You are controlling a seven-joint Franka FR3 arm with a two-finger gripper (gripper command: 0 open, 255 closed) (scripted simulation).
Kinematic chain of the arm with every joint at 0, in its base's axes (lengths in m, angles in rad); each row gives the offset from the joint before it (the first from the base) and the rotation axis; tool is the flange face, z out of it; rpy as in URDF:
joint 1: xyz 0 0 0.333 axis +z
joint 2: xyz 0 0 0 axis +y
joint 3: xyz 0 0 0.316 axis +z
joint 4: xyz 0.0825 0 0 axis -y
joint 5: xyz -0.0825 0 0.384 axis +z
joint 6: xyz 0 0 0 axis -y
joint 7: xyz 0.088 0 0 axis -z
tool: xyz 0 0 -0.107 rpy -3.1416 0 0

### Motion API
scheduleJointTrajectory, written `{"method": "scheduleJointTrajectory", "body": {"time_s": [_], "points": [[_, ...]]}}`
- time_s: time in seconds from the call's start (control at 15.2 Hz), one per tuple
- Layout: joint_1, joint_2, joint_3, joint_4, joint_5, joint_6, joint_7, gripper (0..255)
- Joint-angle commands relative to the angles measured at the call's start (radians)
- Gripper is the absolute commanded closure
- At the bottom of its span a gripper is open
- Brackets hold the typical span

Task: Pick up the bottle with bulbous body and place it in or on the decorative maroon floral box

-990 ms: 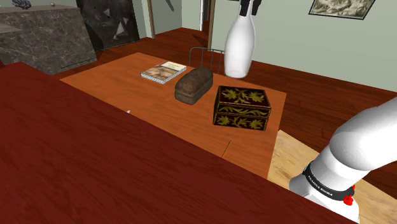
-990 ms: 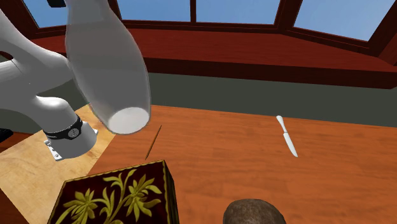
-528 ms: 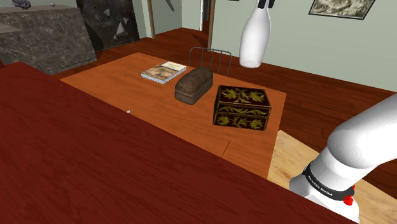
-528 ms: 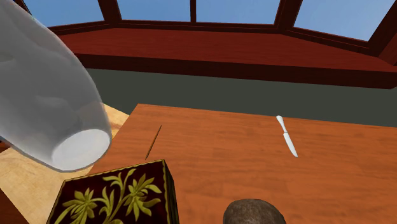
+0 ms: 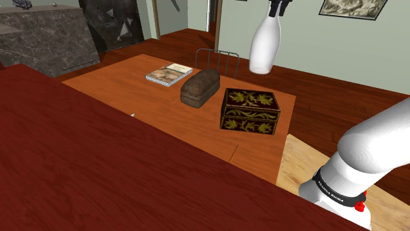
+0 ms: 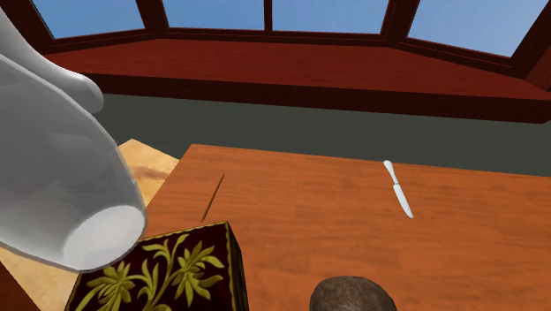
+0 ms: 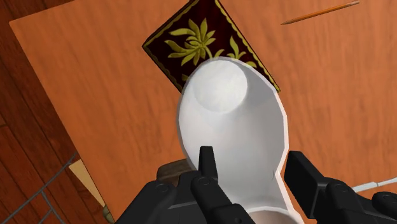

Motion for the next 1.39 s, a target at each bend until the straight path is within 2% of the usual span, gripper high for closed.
{"method": "scheduleJointTrajectory", "body": {"time_s": [0.0, 1.32], "points": [[0.000, -0.011, 0.000, -0.039, 0.000, 0.029, 0.000, 255], [-0.001, -0.084, 0.001, -0.381, -0.001, 0.298, -0.004, 255]]}}
